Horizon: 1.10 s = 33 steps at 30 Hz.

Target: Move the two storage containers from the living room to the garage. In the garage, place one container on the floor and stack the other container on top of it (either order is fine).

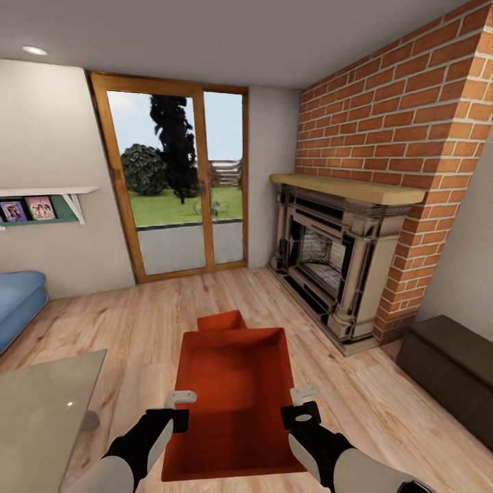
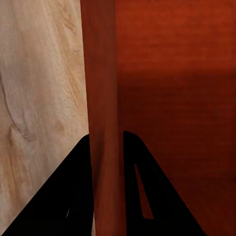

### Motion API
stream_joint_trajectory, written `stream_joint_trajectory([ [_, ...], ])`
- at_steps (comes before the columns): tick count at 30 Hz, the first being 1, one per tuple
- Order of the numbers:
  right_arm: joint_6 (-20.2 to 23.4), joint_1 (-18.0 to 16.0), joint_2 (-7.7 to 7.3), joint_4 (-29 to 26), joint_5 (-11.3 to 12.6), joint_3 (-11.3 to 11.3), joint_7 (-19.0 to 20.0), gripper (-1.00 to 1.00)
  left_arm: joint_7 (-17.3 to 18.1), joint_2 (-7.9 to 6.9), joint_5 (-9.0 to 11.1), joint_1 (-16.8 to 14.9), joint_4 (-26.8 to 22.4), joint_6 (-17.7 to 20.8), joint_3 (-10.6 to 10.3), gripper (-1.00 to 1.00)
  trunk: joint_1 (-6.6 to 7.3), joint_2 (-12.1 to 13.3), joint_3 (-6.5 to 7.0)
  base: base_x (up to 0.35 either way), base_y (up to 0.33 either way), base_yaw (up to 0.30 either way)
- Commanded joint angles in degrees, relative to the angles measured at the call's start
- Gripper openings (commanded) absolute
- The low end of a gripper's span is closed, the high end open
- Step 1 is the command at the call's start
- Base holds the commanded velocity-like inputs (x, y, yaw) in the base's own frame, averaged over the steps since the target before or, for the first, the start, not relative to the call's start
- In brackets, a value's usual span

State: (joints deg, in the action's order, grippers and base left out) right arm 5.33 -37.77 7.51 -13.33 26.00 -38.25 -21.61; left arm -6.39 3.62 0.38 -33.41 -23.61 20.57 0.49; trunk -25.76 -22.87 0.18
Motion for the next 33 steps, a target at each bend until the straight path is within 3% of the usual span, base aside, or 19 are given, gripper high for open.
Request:
stream_joint_trajectory([
  [1, 0.39, -0.02, 0.29, -1.61, 0.02, -0.42, -0.1, -1.0, -0.2, 0.23, 0.76, 0.04, -0.04, 0.26, -0.14, -1.0, -0.02, -0.05, -0.02, 0.0, -0.171, 0.002],
  [14, 0.4, -0.02, 0.31, -1.57, 0.09, -0.42, -0.1, -1.0, -0.2, 0.21, 0.76, 0.02, -0.1, 0.26, -0.14, -1.0, -0.02, -0.05, -0.02, 0.0, -0.113, 0.022],
  [33, 0.39, -0.02, 0.32, -1.6, 0.1, -0.42, -0.1, -1.0, -0.2, 0.24, 0.76, 0.02, -0.06, 0.26, -0.14, -1.0, -0.02, -0.05, -0.02, 0.0, -0.001, 0.257],
])
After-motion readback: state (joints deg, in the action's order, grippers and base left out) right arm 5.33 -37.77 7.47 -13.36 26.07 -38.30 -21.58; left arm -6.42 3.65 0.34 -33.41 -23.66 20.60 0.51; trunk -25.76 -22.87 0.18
